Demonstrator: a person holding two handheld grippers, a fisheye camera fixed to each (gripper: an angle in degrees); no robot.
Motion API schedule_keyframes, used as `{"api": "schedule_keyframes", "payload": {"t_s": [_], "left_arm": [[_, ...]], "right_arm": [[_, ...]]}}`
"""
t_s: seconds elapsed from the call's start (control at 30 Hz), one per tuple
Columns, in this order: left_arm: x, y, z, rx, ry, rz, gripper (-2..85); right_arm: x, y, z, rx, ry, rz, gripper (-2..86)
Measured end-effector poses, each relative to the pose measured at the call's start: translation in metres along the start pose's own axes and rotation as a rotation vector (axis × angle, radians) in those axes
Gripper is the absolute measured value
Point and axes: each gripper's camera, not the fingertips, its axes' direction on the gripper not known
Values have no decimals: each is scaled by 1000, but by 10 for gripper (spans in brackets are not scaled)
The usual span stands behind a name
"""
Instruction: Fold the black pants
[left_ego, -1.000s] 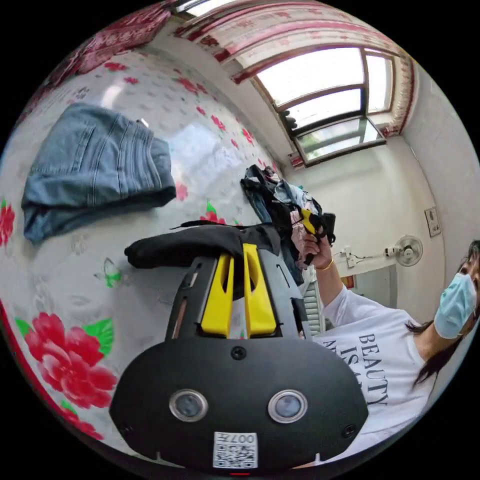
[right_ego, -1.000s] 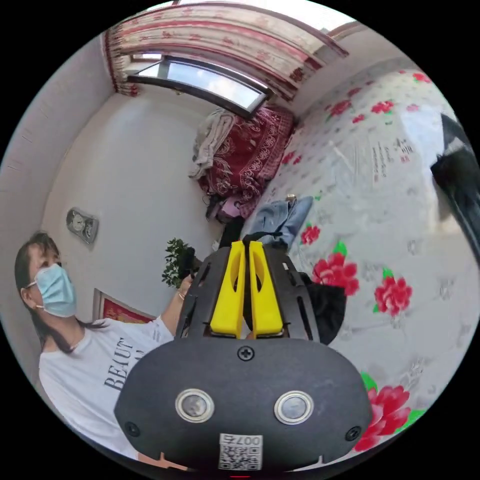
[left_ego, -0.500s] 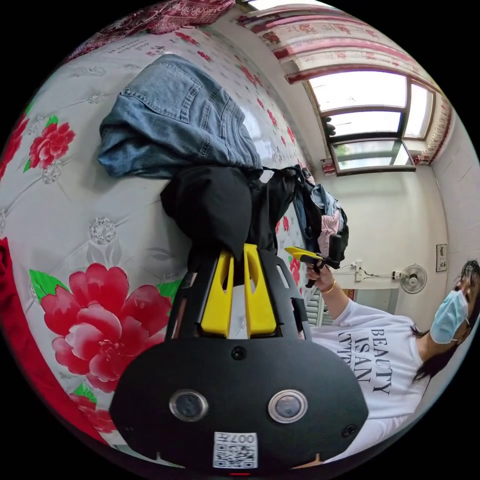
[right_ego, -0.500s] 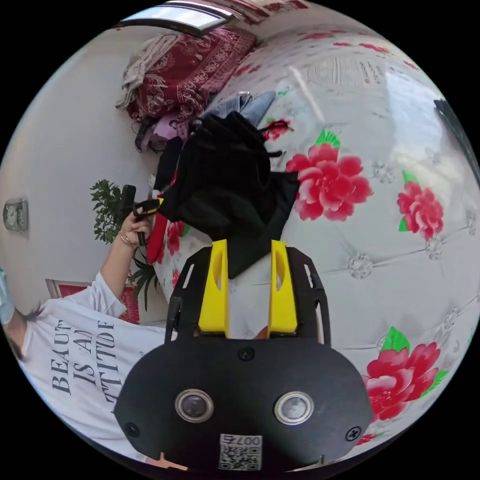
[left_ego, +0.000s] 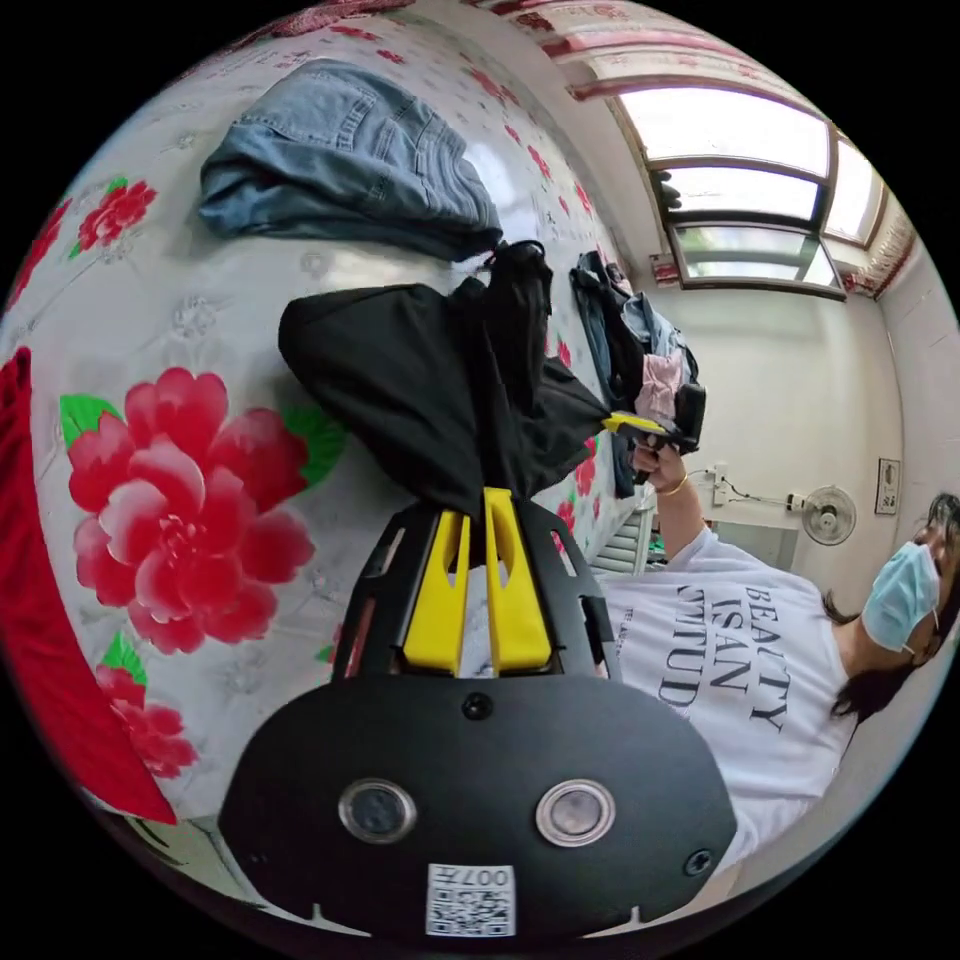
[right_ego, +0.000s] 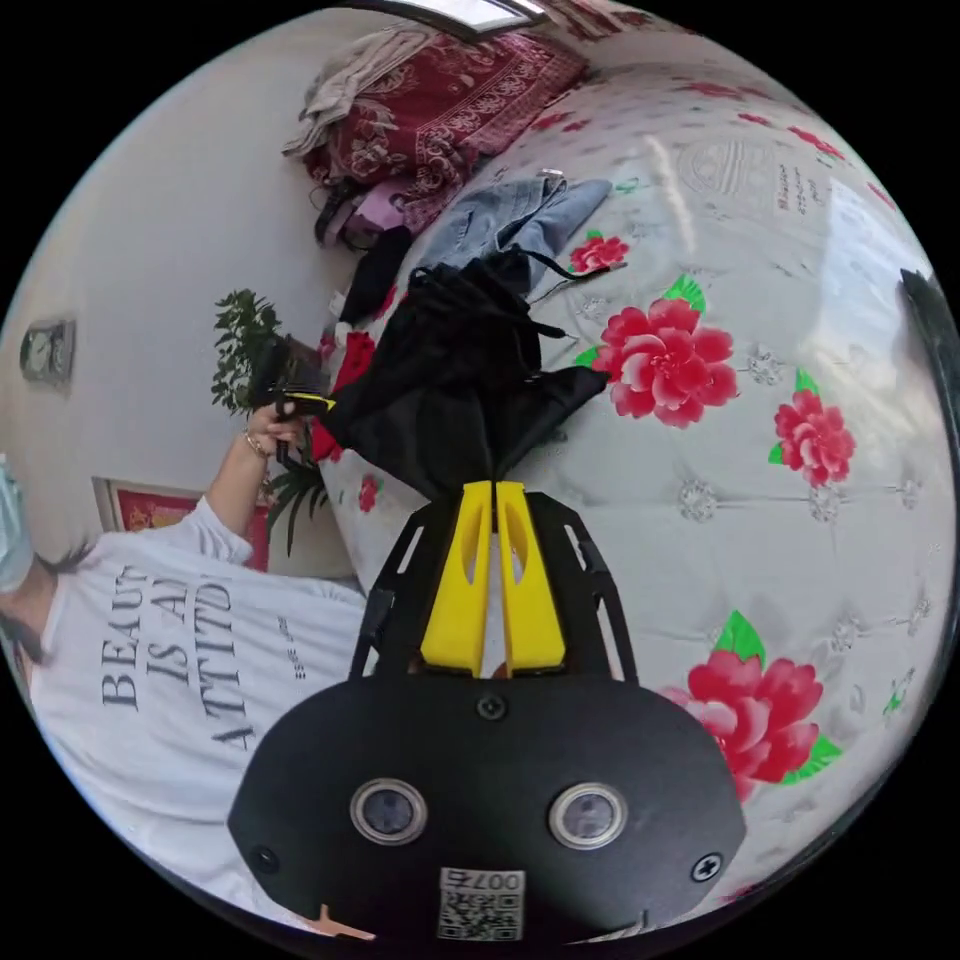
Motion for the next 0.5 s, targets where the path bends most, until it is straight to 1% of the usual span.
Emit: {"api": "schedule_keyframes", "payload": {"t_s": [0.07, 0.13, 0.17, 0.2, 0.23, 0.3, 0.37, 0.43, 0.5], "left_arm": [[6, 24, 29, -53, 11, 9, 11], [5, 48, 70, -101, 19, -37, 26], [-1, 65, 97, -139, 2, -91, 41], [-8, 82, 117, -133, -24, -161, 56], [-11, 90, 122, -114, -30, -194, 64], [-15, 118, 127, -2, 10, -258, 78], [-15, 130, 123, 66, 21, -287, 84], [-12, 133, 122, 86, 13, -283, 90], [-4, 129, 121, 76, -31, -260, 94]], "right_arm": [[-11, 20, -2, -95, 57, -21, 18], [-8, 41, 10, -168, 147, 37, 38], [-3, 53, 22, -202, 227, 80, 57], [-2, 63, 30, -196, 274, 108, 75], [-4, 67, 32, -175, 270, 113, 84], [-20, 66, 34, -37, 144, 104, 103], [-43, 53, 44, 63, 68, 54, 116], [-76, 28, 69, 66, 37, -24, 129], [-125, -6, 112, 45, 59, -117, 147]]}}
